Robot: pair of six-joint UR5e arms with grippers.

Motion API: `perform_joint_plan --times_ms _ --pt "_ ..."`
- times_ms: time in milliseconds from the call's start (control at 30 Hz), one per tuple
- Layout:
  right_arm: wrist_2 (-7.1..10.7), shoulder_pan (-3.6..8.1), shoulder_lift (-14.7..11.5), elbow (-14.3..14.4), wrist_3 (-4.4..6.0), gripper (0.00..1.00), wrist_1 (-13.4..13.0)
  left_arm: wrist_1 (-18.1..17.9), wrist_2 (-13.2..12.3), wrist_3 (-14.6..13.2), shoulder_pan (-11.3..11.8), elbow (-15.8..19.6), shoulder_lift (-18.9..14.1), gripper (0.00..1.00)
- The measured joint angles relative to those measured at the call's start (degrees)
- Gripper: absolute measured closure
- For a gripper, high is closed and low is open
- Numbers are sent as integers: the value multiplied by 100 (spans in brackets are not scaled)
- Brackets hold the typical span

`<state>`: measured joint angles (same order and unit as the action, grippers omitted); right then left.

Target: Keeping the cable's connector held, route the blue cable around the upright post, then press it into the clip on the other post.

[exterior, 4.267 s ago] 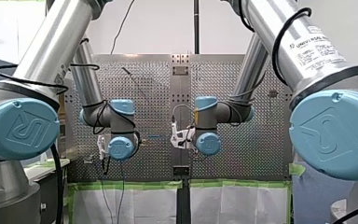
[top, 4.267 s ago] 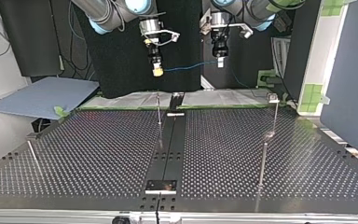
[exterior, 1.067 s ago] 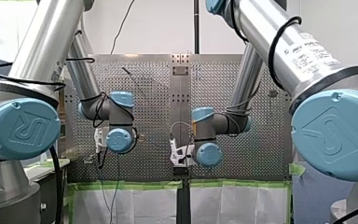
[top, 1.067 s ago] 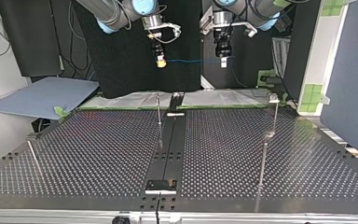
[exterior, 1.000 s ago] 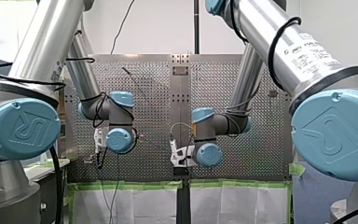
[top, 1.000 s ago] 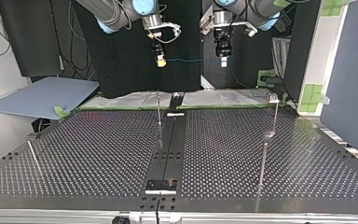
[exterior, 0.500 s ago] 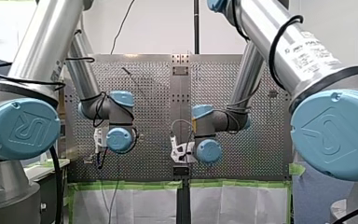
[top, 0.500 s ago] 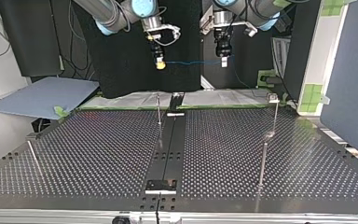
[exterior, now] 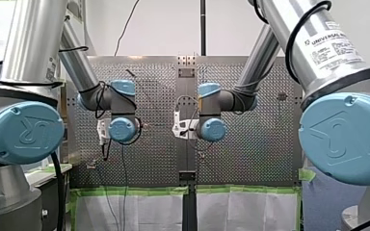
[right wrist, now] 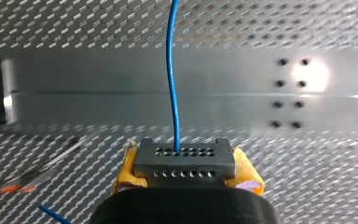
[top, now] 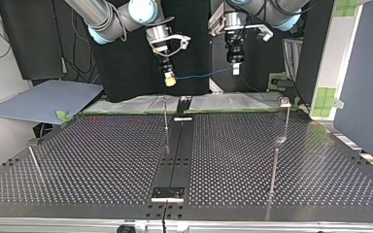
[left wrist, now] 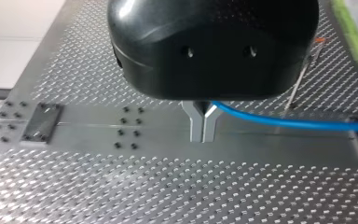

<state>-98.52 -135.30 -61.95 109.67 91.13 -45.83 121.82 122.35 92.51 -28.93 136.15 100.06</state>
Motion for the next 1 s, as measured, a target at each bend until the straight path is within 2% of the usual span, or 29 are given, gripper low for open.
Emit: perform_joint_plan --times_ms 267,467,667,767,1000 --pt "192 59 -487 -483 14 100 367 434 89 75 150 -365 -432 100" --pt "290 90 -863 -831 21 100 594 748 285 96 225 -679 -747 100" --pt "464 125 -1214 -1055 47 100 694 1076 418 110 306 -1009 -1078 100" --pt "558 140 -1241 -1087 105 100 697 1234 435 105 341 -1166 -1236 100" --pt "743 171 -1086 -1185 195 100 692 1623 430 110 437 -1555 -1624 100"
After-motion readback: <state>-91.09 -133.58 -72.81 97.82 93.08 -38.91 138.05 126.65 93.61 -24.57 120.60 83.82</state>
